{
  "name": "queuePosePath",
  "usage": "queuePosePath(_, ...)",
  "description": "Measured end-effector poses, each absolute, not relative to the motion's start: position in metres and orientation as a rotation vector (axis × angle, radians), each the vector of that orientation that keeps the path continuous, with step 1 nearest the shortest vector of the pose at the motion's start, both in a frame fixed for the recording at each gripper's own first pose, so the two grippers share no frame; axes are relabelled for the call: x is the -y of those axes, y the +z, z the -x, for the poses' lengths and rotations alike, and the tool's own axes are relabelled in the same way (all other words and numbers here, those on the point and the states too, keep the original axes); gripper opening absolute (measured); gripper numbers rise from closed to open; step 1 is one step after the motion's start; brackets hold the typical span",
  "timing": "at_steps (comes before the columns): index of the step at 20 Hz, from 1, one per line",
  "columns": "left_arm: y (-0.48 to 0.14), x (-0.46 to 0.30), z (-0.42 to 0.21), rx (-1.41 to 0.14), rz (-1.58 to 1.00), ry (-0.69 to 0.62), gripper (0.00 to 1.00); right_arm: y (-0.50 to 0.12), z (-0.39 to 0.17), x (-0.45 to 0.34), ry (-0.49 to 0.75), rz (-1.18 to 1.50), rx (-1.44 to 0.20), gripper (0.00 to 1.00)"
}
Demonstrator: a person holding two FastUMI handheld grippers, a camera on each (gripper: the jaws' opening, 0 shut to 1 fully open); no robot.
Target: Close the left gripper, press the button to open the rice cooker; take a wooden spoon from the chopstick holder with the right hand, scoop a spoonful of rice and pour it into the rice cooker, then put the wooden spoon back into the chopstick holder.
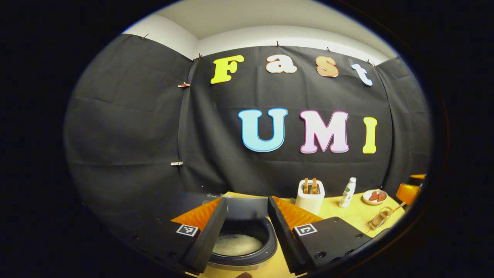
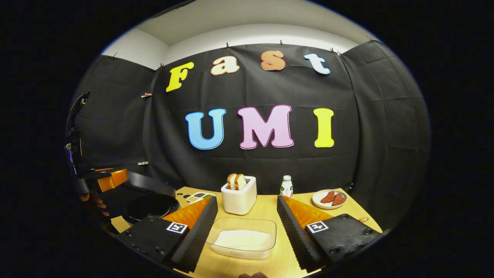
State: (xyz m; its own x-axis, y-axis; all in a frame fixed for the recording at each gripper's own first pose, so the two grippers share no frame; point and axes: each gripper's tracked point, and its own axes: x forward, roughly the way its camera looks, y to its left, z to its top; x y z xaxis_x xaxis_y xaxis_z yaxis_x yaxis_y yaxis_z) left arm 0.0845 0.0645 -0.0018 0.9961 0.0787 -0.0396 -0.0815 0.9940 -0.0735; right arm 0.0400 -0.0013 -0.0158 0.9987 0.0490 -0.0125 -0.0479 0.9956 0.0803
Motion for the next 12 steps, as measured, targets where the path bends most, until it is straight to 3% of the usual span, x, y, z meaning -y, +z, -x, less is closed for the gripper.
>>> queuePosePath(4, 0.021, -0.055, -0.079, 0.019, 0.045, 0.079, 0.75, -0.037, -0.040, 0.045, -0.033, -0.112, -0.051, 0.95)
queuePosePath(12, 0.014, -0.041, -0.056, -0.007, 0.121, 0.142, 0.86, -0.082, -0.030, 0.155, -0.232, -0.193, -0.127, 0.96)
